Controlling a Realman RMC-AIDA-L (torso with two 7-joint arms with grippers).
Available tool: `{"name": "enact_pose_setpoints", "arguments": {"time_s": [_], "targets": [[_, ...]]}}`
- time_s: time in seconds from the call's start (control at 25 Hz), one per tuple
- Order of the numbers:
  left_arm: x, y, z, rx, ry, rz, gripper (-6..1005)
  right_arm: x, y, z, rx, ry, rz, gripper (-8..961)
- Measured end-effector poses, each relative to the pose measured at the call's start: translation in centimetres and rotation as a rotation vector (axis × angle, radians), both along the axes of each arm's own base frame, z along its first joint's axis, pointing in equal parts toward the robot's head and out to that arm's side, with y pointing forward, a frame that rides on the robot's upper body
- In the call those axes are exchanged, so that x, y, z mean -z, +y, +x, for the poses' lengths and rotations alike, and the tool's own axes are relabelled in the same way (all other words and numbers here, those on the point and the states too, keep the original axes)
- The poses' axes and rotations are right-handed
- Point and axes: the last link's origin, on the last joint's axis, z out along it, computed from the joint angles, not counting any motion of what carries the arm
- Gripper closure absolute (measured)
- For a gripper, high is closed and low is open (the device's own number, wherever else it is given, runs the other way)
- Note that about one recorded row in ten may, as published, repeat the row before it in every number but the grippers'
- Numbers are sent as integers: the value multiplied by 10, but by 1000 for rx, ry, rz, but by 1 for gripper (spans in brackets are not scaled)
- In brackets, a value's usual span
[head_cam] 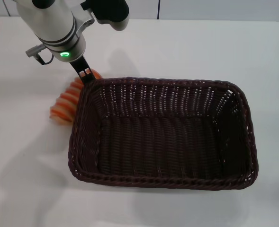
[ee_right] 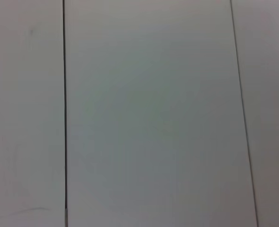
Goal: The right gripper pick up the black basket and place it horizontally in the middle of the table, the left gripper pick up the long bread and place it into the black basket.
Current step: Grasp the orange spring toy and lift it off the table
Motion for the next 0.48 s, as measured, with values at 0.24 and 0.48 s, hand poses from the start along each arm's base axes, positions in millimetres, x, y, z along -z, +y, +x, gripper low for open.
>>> {"name": "enact_pose_setpoints", "arguments": {"time_s": [0.24,0.48], "targets": [[0,-1,-2,-5,9,-12,266,-2,1,1,1,-2,5,115],[4,-4,-4,-10,19,-27,271,-1,2,1,3,2,-1,115]]}}
